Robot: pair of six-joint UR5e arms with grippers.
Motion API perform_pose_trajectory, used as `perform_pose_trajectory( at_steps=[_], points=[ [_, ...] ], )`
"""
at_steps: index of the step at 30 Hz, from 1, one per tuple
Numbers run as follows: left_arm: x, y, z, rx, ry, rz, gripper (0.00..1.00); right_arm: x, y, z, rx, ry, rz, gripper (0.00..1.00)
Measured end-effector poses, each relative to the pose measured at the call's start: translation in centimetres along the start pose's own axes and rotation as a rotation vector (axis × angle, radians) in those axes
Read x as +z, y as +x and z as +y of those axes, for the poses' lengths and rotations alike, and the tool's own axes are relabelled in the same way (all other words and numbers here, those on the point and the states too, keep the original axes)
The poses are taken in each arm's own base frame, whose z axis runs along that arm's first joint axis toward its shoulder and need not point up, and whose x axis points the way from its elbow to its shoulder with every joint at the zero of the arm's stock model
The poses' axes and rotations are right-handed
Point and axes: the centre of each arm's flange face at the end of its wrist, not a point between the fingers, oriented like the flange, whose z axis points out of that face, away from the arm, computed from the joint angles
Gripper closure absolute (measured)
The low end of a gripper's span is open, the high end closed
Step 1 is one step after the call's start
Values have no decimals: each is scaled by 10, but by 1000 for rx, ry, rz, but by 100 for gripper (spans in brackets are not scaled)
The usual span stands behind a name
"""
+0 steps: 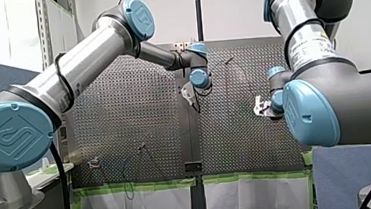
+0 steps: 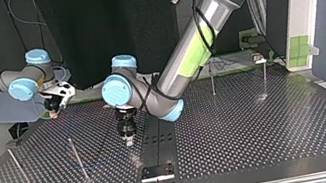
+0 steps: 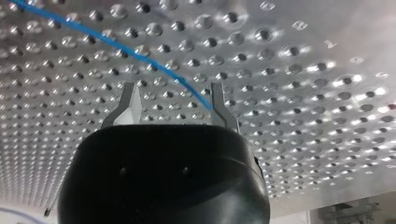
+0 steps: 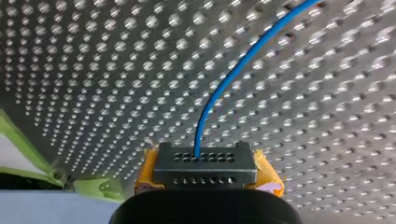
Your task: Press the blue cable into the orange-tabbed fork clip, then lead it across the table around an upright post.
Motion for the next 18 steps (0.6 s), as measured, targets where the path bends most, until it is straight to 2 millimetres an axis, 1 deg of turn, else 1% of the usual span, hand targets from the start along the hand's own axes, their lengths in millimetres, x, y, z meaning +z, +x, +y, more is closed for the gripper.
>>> perform_pose_trajectory(
  at_steps=[3, 7, 18],
  points=[
    [0, -1, 0, -5, -10, -15, 27, 5, -11, 5, -9, -7, -15, 100],
    [0, -1, -1, -8, -18, -25, 27, 9, -20, 11, -15, -14, -26, 100],
    [-2, -1, -2, -9, -35, -34, 27, 22, -50, 16, -10, -19, -36, 100]
  ],
)
